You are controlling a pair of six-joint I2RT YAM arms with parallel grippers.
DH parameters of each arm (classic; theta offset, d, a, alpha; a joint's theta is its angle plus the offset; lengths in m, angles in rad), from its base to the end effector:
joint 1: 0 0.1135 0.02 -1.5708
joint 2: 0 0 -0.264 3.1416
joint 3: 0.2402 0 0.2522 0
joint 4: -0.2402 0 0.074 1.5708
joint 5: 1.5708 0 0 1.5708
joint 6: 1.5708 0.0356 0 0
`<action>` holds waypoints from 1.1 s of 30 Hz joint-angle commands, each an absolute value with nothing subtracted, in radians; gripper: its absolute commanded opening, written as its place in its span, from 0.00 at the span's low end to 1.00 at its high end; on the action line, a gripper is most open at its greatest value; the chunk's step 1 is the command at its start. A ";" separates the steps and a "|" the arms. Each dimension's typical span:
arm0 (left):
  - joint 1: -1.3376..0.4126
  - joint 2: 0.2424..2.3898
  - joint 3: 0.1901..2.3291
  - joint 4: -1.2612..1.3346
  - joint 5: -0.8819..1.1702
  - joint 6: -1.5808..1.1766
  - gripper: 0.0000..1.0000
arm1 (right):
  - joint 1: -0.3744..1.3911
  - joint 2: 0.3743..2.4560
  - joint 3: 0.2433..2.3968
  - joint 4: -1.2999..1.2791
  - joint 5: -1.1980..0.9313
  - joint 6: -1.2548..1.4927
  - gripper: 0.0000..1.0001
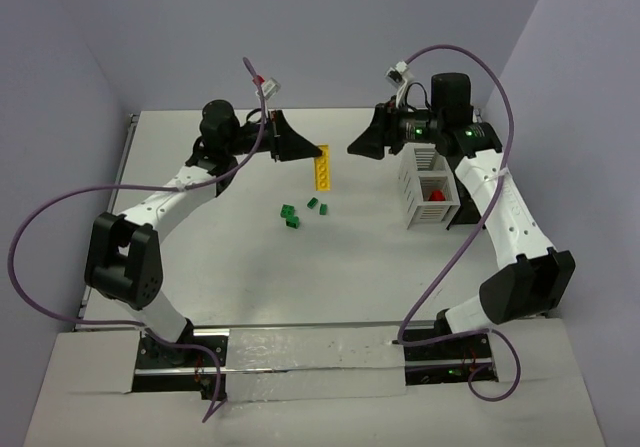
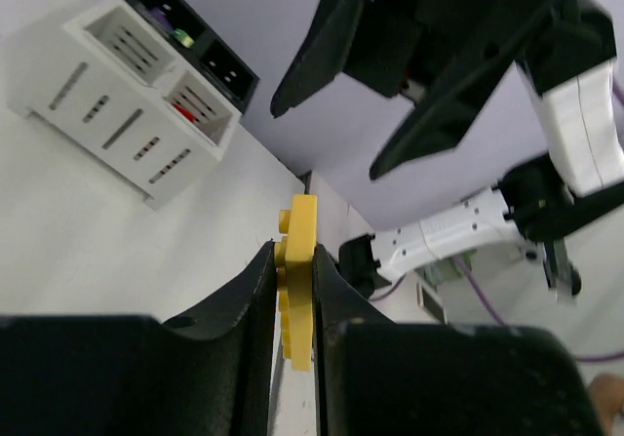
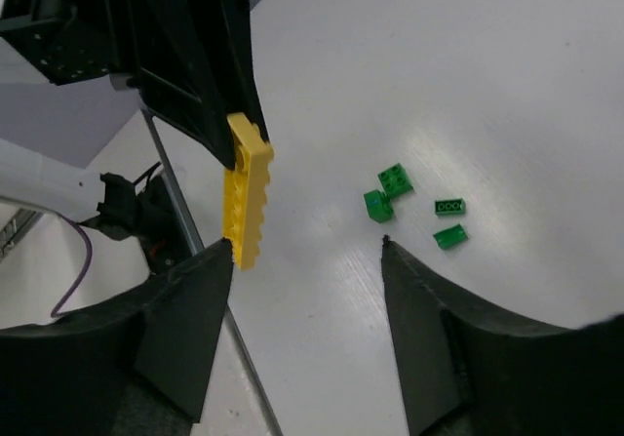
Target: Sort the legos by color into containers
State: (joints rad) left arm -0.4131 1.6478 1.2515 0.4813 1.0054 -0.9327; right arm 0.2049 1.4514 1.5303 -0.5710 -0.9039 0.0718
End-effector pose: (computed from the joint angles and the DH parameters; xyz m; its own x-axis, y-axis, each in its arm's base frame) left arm 0.3380 -0.1810 0.3454 -0.7454 -0.1431 -0.6511 0.6496 0.0637 -0.7576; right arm 0.3004 0.0910 0.4094 -0.5191 -0.0625 -0.8524 -0.7686 0.4704 0.4335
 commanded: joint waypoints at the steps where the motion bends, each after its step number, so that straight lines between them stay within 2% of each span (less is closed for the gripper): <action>1: -0.433 1.593 1.221 0.623 1.158 -0.854 0.00 | 0.222 1.447 1.604 -0.586 -1.033 0.074 0.63; 4: -0.454 1.593 1.226 0.605 1.207 -0.808 0.00 | 0.244 1.445 1.604 -0.605 -1.057 0.054 0.59; 7: -0.475 1.591 1.270 0.444 1.211 -0.678 0.00 | 0.283 1.448 1.626 -0.682 -1.057 -0.019 0.57; 11: -0.498 1.585 1.302 0.355 1.213 -0.592 0.00 | 0.328 1.471 1.658 -0.831 -1.034 -0.150 0.54; 25: -0.520 1.582 1.318 0.337 1.235 -0.575 0.00 | 0.356 1.525 1.674 -0.917 -1.028 -0.207 0.47; 33: -0.532 1.580 1.319 0.332 1.243 -0.568 0.00 | 0.356 1.529 1.681 -0.907 -1.053 -0.198 0.38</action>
